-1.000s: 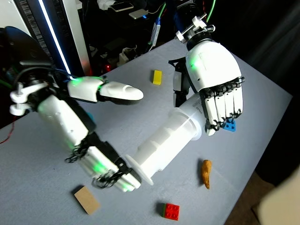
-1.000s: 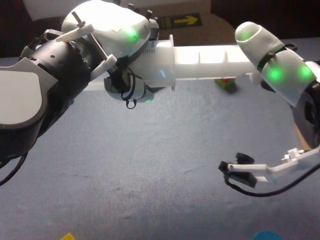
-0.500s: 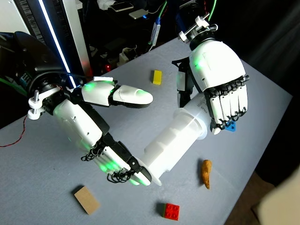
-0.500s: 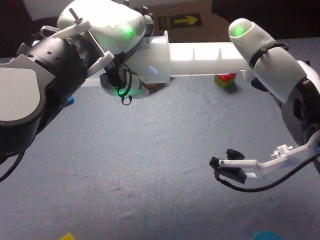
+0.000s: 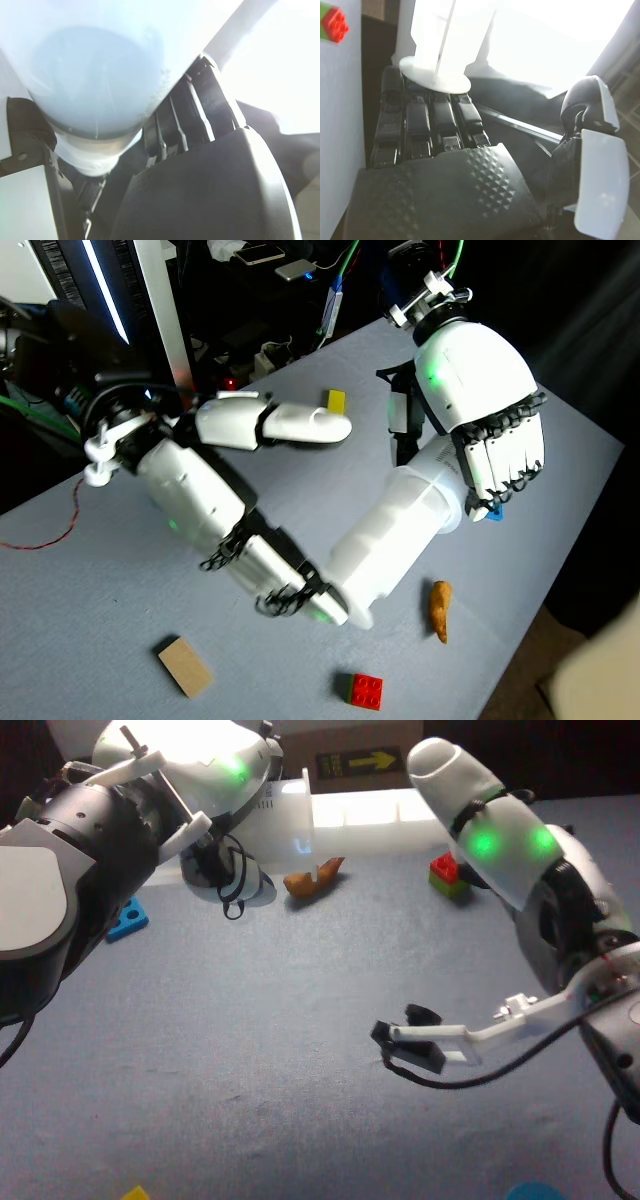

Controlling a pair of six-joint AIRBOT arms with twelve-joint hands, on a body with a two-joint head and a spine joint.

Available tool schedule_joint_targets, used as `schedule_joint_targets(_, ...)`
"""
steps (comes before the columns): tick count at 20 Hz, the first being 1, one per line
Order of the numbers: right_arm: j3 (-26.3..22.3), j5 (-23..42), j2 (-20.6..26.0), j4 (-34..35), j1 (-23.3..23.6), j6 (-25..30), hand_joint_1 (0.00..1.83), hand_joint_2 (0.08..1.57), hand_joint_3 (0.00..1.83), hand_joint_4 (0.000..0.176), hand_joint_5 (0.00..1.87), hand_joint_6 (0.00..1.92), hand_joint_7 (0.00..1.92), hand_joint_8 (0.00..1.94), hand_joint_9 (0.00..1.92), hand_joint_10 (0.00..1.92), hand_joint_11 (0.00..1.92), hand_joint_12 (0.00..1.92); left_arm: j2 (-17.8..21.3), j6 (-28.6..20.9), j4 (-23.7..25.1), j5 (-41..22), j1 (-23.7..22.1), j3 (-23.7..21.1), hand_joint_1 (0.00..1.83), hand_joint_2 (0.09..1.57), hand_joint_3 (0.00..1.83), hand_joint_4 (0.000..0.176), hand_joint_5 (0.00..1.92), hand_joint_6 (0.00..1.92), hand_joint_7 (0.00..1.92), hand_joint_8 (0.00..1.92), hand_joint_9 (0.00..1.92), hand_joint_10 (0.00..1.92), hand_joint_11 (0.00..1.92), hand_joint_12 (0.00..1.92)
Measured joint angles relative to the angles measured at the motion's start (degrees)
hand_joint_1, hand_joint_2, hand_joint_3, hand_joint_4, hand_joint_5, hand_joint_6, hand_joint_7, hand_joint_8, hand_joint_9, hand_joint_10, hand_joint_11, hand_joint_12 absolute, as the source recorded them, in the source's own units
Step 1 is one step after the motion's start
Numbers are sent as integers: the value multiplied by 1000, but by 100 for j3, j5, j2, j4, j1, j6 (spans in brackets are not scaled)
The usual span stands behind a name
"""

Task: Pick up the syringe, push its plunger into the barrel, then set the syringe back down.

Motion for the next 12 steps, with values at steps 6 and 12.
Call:
schedule_joint_targets(6,168,-70,-334,22,140,-90,199,889,1,0,131,7,133,5,121,1,0,561,0,31,-28,35,2,-2,1364,1186,1,0,858,993,776,1303,788,1510,753,1532)
schedule_joint_targets(12,282,-90,-675,-17,254,-118,205,874,0,0,137,0,135,0,128,0,0,620,11,57,-85,94,2,-2,1354,1205,1,0,834,1012,736,1371,748,1574,722,1556)
